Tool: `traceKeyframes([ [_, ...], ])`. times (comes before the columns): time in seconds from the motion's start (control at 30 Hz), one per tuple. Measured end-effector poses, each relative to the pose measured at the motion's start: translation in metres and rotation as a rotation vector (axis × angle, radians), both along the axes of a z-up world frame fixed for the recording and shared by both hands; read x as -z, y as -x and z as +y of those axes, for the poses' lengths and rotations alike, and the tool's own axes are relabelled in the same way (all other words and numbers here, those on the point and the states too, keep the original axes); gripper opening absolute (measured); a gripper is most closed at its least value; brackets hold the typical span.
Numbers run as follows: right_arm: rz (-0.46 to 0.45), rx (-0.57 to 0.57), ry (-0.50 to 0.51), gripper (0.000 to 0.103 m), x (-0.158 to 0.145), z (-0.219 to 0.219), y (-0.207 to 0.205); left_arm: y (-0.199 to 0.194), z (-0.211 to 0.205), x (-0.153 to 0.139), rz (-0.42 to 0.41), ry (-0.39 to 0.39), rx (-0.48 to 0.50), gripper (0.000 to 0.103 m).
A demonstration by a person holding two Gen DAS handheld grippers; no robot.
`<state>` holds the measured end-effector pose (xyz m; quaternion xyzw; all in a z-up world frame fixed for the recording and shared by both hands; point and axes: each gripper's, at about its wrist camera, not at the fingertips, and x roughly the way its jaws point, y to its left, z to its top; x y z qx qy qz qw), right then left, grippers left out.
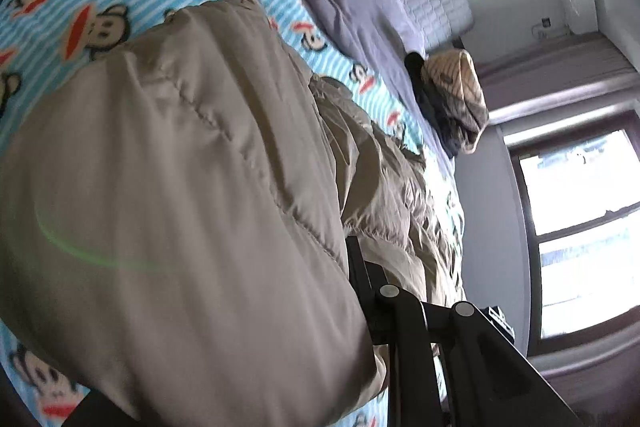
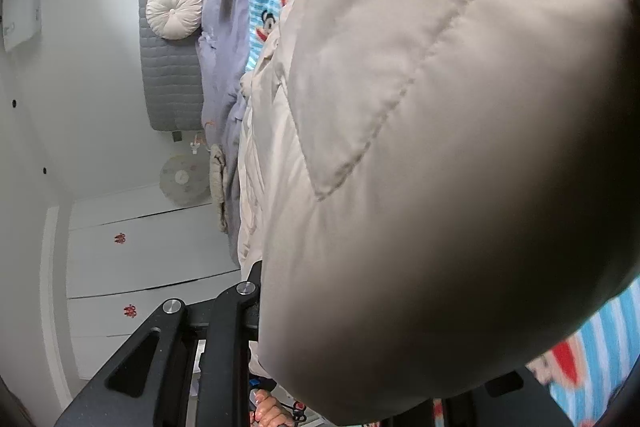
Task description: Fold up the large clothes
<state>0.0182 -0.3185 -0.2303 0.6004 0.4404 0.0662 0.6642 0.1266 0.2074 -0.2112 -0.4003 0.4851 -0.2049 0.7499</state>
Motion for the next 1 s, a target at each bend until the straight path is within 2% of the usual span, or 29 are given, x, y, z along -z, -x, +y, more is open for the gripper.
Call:
traceKeyframes([
  [0.23,0.051,0.003,0.024,0.026,-0.012,-0.009,0.039,0.049,0.009,0.007,0.052,-0.019,0.067,0.023],
  [0.43,0.114,-0.047,0.053,0.026,-0.013,-0.015,0.061,0.104,0.007,0.005,0.071,-0.082,0.089,0.024],
  [0.6,0.164,-0.102,0.057,0.026,-0.010,-0.021,0.075,0.153,0.000,0.022,0.136,-0.162,0.102,0.024],
  [0.83,0.232,-0.125,0.050,0.029,0.005,-0.036,0.080,0.182,-0.004,0.047,0.229,-0.216,0.077,0.024],
  [0.9,0.242,-0.120,0.043,0.031,0.001,-0.033,0.073,0.184,-0.004,0.048,0.248,-0.235,0.065,0.028],
  [1.0,0.249,-0.129,0.054,0.036,-0.003,-0.038,0.076,0.185,-0.002,0.044,0.266,-0.257,0.061,0.028],
])
